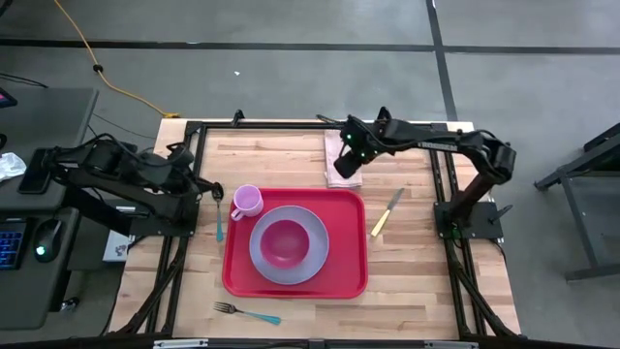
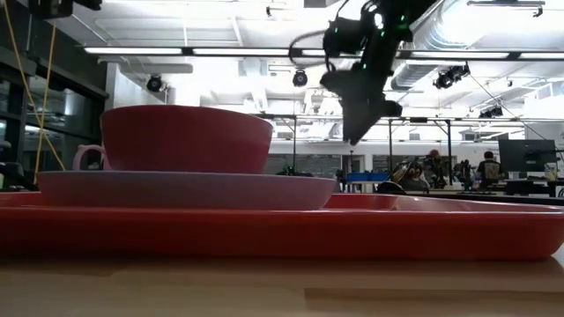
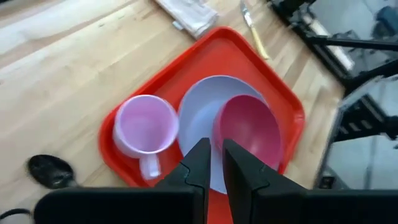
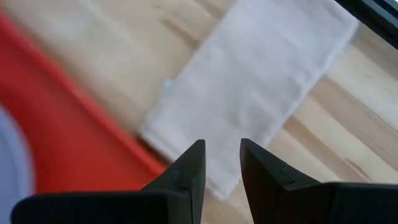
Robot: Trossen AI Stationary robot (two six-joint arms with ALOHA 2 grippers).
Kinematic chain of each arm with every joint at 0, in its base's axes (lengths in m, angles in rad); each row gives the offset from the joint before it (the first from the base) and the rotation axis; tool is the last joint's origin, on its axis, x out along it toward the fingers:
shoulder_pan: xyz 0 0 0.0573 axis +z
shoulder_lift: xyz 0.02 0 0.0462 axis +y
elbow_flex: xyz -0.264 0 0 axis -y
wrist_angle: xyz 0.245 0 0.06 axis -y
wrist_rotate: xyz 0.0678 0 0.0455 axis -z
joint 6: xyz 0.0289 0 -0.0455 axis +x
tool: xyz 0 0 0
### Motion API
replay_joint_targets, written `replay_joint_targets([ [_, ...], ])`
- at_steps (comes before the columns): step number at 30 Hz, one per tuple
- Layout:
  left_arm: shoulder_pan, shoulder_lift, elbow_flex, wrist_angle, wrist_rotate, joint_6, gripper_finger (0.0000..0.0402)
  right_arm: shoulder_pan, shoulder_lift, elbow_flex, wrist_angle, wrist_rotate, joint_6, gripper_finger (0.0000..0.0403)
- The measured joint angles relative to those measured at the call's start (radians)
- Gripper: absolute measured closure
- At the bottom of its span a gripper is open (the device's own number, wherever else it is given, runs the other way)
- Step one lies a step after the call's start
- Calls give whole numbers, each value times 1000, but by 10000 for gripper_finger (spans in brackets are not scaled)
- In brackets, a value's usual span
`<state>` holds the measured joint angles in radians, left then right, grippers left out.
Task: Set up tray
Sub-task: Put the gray napkin on the red serving tray to the right of the blue plate
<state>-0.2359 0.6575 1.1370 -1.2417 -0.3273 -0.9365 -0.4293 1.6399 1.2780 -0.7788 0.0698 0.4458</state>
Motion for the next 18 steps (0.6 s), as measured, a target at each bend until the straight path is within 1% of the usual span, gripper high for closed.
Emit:
replay_joint_targets([
  [4, 0, -11, 0, -46, -55, -11, 330, -71, 30, 0, 52, -26, -33, 325],
  [9, 0, -22, 0, -66, -109, -11, 330, -135, 35, 0, 168, -32, -133, 325],
  [12, 0, -35, 0, -73, -114, -11, 330, -166, 35, 0, 221, -99, -210, 325],
  [15, 0, -49, -1, -77, -113, -14, 330, -182, 35, 0, 221, -156, -264, 325],
  [18, 0, -55, -2, -78, -113, -14, 330, -179, 35, 0, 182, -159, -319, 324],
])
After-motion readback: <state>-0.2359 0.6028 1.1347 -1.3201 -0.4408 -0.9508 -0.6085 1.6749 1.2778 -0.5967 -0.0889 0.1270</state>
